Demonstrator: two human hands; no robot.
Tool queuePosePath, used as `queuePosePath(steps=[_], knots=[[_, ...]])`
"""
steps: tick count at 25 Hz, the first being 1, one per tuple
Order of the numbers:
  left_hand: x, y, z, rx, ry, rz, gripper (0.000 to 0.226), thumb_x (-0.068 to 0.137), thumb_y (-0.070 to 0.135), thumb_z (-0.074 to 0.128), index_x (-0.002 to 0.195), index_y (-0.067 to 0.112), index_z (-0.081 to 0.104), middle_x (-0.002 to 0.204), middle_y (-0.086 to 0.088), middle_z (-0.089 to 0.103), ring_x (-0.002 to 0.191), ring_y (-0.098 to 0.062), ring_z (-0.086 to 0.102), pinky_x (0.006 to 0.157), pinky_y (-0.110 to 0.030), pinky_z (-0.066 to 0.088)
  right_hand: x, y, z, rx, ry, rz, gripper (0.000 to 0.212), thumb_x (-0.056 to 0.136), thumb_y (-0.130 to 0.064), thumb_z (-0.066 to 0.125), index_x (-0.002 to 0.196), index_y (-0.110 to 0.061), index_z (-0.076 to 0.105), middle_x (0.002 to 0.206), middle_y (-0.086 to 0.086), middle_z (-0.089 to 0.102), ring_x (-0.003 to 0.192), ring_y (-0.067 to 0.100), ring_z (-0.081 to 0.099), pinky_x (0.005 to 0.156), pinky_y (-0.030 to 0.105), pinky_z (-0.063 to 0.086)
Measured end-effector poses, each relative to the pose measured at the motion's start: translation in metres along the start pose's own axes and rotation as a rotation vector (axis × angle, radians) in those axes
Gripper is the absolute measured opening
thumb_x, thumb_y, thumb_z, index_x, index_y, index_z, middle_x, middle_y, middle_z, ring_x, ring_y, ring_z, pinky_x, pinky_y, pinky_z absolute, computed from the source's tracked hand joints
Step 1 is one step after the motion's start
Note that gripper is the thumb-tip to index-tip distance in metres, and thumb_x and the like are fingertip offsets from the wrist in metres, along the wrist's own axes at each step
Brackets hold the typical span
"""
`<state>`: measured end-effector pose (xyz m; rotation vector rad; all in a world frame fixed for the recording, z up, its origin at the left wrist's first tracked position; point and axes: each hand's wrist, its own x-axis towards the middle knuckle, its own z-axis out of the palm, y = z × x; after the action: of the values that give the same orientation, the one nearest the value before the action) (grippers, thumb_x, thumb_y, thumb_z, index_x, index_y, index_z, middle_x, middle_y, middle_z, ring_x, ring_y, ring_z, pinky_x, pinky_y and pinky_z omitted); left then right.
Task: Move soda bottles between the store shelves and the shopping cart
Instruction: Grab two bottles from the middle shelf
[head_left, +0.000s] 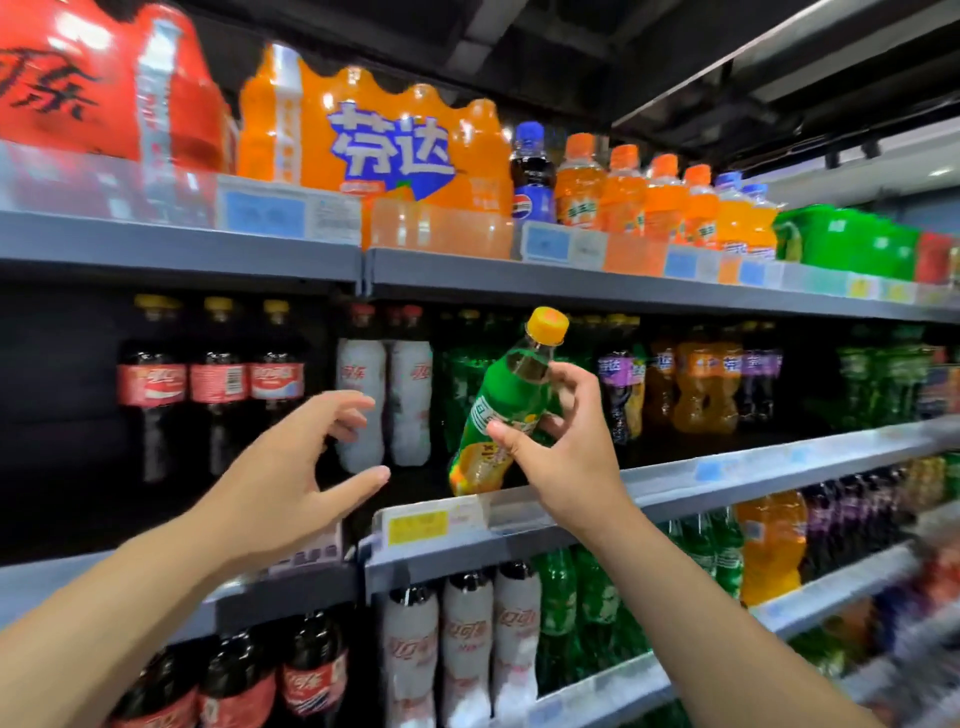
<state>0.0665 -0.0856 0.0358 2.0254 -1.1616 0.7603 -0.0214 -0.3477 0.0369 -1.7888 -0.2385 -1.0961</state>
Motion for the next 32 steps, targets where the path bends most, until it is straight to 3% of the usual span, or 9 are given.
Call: queuePosePath(steps=[4,8,11,13,17,23,26,29,32], knots=[[0.041,0.034,0.070,-0.055,0.050,0.017,0.054,0.082,0.042,0.075,0.127,0.037,0.045,0.111,0.019,0.060,0.105,0.006,0.058,0.088,-0.005,0.038,0.019,0.022,-0.061,-0.011,0.029,-0.036,0.060,0.078,-0.015,0.087,0.114,-0.035,0.043,0.120,-0.002,0.059,0.100,0.001,0.067,0.082,0.015,0.053],[0.075,0.053,0.126,-0.094,0.092,-0.019,0.052,0.085,0.033,0.077,0.128,0.025,0.049,0.108,0.013,0.061,0.101,-0.003,0.060,0.087,-0.021,0.045,0.041,0.039,-0.105,-0.015,0.019,-0.061,0.059,0.079,-0.013,0.086,0.115,-0.031,0.043,0.116,0.007,0.063,0.104,0.018,0.070,0.093,0.043,0.056],[0.088,0.051,0.154,-0.044,0.041,-0.122,0.055,0.086,0.047,0.069,0.131,0.021,0.049,0.109,0.008,0.064,0.098,-0.010,0.061,0.084,-0.031,0.048,0.051,0.052,-0.127,-0.018,-0.018,-0.069,0.060,0.079,-0.014,0.085,0.119,-0.030,0.043,0.116,0.006,0.066,0.108,0.028,0.069,0.094,0.055,0.054],[0.089,0.043,0.163,0.029,0.013,-0.214,0.058,0.083,0.063,0.059,0.125,0.023,0.051,0.107,0.007,0.066,0.090,-0.014,0.063,0.079,-0.034,0.051,0.055,0.063,-0.140,-0.033,-0.013,-0.087,0.060,0.079,-0.020,0.085,0.121,-0.033,0.044,0.113,0.000,0.068,0.105,0.024,0.071,0.090,0.049,0.058],[0.087,0.033,0.164,0.020,0.032,-0.292,0.049,0.078,0.071,0.057,0.112,0.037,0.048,0.109,0.017,0.063,0.101,-0.007,0.061,0.080,-0.034,0.051,0.063,0.081,-0.168,-0.064,0.029,-0.057,0.060,0.081,-0.014,0.084,0.122,-0.035,0.046,0.110,-0.007,0.072,0.099,0.017,0.073,0.080,0.026,0.059],[0.083,0.042,0.162,0.085,-0.027,-0.272,0.059,0.070,0.089,0.043,0.113,0.048,0.045,0.104,0.028,0.059,0.091,0.007,0.059,0.075,-0.032,0.054,0.084,0.117,-0.216,-0.102,0.079,0.124,0.052,0.082,-0.007,0.082,0.113,-0.034,0.050,0.115,0.004,0.071,0.092,0.014,0.075,0.072,0.028,0.062],[0.085,0.054,0.162,0.165,-0.019,-0.270,0.052,0.074,0.082,0.043,0.108,0.044,0.047,0.101,0.025,0.061,0.091,0.001,0.060,0.076,-0.035,0.055,0.101,0.133,-0.243,-0.139,0.055,0.149,0.050,0.084,-0.011,0.081,0.119,-0.028,0.050,0.119,0.001,0.066,0.094,-0.001,0.071,0.070,0.019,0.058],[0.095,0.074,0.173,0.167,-0.003,-0.254,0.043,0.079,0.069,0.052,0.114,0.042,0.048,0.103,0.032,0.056,0.097,0.004,0.057,0.079,-0.027,0.050,0.123,0.159,-0.265,-0.260,0.003,0.166,0.066,0.085,-0.025,0.082,0.137,-0.022,0.042,0.133,-0.005,0.055,0.123,0.004,0.050,0.091,0.025,0.051],[0.125,0.097,0.203,0.133,0.001,-0.211,0.042,0.088,0.051,0.064,0.125,0.037,0.050,0.109,0.030,0.056,0.104,0.011,0.054,0.087,-0.027,0.050,0.147,0.188,-0.280,-0.286,-0.060,0.235,0.058,0.086,-0.033,0.080,0.129,-0.029,0.042,0.126,-0.012,0.053,0.109,0.001,0.054,0.074,0.005,0.045]])
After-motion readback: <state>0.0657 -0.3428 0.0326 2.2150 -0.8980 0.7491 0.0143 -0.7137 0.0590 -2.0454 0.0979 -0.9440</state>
